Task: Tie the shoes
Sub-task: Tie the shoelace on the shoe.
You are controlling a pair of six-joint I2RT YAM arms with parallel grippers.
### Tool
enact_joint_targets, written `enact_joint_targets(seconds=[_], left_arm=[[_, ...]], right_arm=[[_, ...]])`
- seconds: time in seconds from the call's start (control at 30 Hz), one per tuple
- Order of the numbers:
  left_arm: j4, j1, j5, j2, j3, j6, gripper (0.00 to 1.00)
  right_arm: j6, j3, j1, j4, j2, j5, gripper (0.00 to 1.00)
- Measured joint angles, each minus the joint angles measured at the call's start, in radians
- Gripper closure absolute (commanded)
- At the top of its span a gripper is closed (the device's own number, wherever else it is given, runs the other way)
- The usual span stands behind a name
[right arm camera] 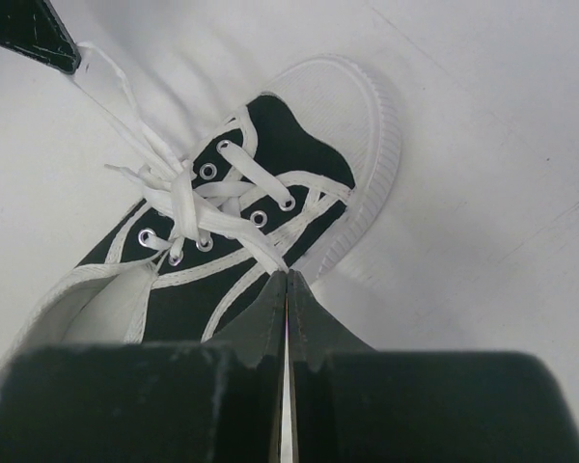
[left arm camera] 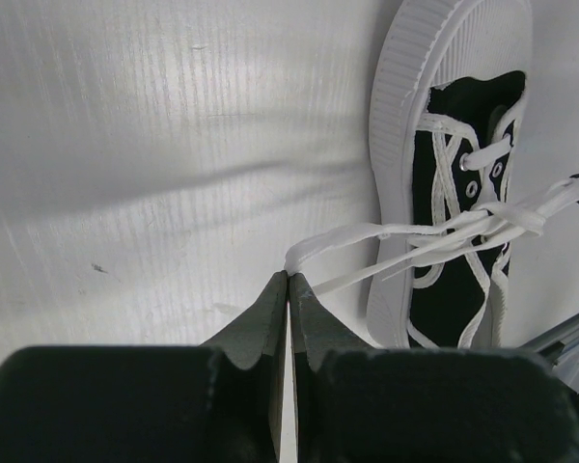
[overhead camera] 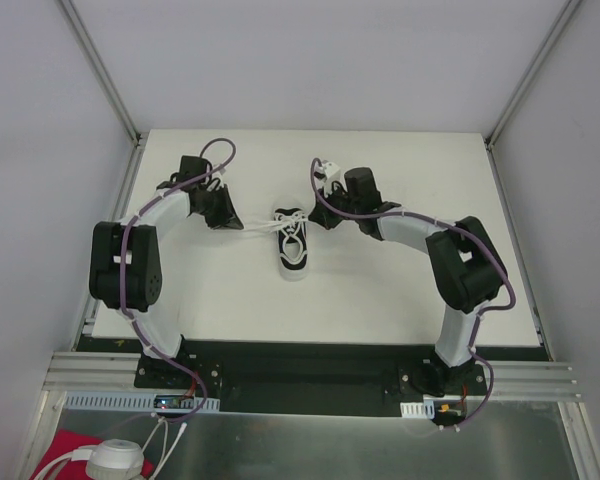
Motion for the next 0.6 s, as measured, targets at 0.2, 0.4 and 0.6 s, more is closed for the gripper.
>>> enact_joint_targets(seconds=[0.2, 0.4, 0.6], left_arm=[[-0.001, 0.011, -0.001, -0.017, -0.018, -0.001, 1.0], [0.005, 0.027, -0.007, -0.045, -0.042, -0.001, 1.0], [0.006, 0.04, -0.021, -0.055, -0.063, -0.001, 1.0]], right_arm=[[0.022, -0.02, -0.001, 0.025, -0.014, 0.008, 1.0], [0.037, -0.021, -0.002, 0.045, -0.014, 0.008, 1.0], [0.049, -0.021, -0.002, 0.051, -0.014, 0.007, 1.0]])
